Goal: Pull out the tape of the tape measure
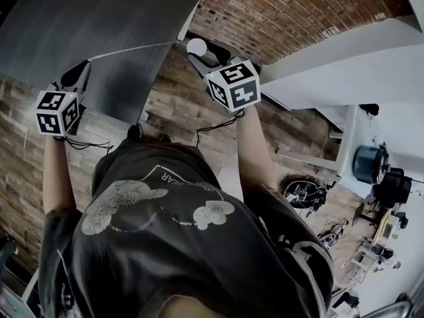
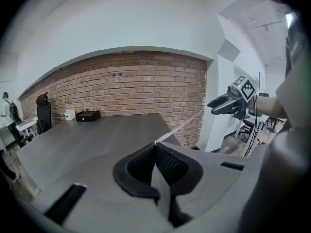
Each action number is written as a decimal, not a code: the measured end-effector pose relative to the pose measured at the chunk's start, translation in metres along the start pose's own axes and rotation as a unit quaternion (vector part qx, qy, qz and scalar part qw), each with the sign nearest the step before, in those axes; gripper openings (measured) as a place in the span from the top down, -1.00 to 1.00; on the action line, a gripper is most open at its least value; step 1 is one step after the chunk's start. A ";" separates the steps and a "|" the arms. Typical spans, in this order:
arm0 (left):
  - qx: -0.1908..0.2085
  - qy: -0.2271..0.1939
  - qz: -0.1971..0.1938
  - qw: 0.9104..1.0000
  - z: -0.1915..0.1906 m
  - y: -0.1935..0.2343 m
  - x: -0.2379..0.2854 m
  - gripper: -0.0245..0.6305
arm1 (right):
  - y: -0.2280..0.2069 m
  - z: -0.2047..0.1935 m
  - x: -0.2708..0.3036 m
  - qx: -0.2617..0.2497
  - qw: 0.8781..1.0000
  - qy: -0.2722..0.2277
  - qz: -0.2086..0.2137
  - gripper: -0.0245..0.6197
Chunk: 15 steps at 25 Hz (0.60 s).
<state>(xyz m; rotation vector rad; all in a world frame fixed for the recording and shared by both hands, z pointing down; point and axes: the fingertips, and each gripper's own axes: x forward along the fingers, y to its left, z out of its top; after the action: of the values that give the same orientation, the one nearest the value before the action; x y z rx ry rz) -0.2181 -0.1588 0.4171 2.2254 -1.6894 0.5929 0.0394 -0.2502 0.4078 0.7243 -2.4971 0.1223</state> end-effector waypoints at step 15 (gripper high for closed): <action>-0.035 0.026 0.038 0.998 -0.038 0.029 -0.018 0.89 | 0.004 -0.038 0.001 0.032 0.999 0.026 0.000 0.22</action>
<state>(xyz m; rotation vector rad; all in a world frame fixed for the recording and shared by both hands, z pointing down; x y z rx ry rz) -0.2555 -0.1341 0.4414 2.0872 -1.7480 0.5950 0.0541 -0.2384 0.4407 0.7370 -2.4529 0.2208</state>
